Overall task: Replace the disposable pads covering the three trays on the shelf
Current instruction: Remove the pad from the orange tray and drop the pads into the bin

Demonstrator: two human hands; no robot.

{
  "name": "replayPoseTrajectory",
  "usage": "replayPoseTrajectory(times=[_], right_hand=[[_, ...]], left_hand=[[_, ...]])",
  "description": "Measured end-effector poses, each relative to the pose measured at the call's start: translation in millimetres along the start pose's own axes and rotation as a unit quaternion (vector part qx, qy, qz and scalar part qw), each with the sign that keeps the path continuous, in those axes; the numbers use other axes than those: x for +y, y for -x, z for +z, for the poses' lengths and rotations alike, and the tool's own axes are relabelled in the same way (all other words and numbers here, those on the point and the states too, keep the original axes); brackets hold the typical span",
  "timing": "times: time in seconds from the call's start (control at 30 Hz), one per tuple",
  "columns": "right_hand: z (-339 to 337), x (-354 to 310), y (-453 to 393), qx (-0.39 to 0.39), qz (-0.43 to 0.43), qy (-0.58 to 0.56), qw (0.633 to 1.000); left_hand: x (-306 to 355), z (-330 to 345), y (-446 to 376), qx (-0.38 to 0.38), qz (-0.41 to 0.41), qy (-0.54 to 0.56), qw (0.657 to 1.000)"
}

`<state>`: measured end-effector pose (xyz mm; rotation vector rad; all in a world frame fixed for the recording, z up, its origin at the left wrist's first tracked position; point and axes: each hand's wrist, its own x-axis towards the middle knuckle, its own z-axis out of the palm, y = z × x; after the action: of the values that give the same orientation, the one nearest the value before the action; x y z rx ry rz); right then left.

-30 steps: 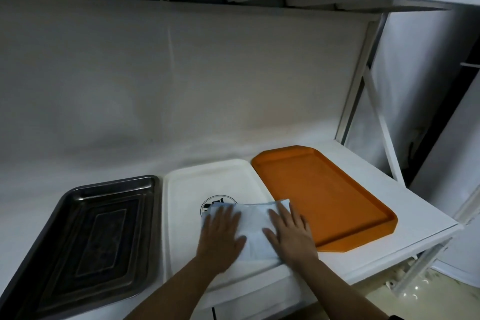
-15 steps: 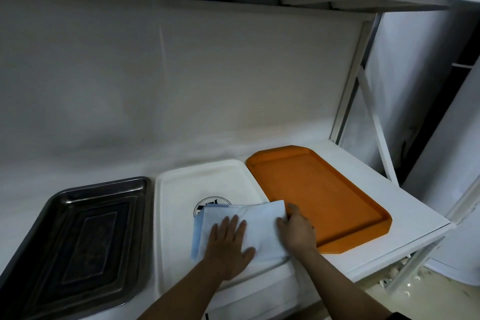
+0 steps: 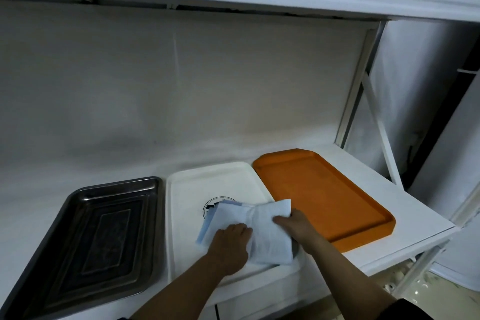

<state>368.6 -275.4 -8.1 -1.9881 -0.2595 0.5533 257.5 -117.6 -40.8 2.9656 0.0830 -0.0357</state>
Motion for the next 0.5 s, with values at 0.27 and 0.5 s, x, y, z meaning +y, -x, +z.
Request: replayPoseTrajectory(times=[0.27, 0.5], right_hand=[[20.4, -11.3, 21.2, 0.058, 0.042, -0.19, 0.979], [43.7, -7.7, 48.3, 0.162, 0.054, -0.346, 0.923]], left_hand=[[4.2, -16.5, 26.3, -0.061, -0.014, 0.051, 0.997], [14.5, -24.3, 43.0, 0.111, -0.047, -0.012, 0.993]])
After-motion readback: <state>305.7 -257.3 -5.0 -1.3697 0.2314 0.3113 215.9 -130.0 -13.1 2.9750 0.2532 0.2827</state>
